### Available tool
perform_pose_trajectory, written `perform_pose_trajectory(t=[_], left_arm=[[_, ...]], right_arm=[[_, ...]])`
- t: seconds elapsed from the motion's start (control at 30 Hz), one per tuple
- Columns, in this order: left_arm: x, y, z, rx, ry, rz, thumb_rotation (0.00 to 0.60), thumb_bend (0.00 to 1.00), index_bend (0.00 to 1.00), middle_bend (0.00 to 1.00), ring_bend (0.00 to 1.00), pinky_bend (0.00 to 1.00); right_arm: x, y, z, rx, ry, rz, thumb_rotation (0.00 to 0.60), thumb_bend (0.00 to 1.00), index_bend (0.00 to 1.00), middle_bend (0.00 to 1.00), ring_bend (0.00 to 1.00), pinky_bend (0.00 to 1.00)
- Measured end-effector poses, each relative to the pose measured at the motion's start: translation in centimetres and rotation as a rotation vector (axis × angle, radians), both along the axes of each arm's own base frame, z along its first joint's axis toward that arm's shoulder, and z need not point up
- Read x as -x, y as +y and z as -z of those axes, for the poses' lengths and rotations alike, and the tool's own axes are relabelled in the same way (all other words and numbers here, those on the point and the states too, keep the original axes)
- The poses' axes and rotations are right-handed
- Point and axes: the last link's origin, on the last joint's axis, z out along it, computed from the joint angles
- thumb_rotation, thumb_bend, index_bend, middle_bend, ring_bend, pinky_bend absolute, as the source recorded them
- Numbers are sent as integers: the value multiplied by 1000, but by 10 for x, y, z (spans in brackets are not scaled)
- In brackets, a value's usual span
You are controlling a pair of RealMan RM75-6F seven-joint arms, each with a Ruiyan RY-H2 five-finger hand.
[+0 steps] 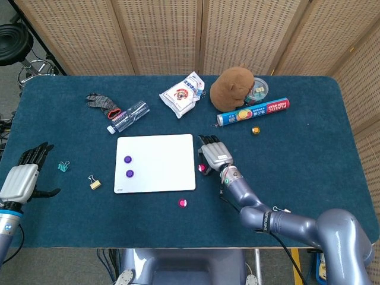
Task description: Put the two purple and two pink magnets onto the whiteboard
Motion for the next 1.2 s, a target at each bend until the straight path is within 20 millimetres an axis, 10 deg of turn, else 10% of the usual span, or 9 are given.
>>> perform_pose_trajectory(t=[0.53,0.87,1.2], left_arm=[[3,1,-2,11,-16,-5,600,93,0,0,0,0],[5,2,-2,20,-18,-10,600,93,0,0,0,0],[6,3,-4,20,-20,-15,600,92,0,0,0,0]], right_arm=[[-89,-29,19,36,-68,-17,600,369,586,0,0,0],[-87,-36,46,19,-49,46,600,371,582,0,0,0],[-86,-35,45,-1,-33,19,600,371,312,0,0,0]])
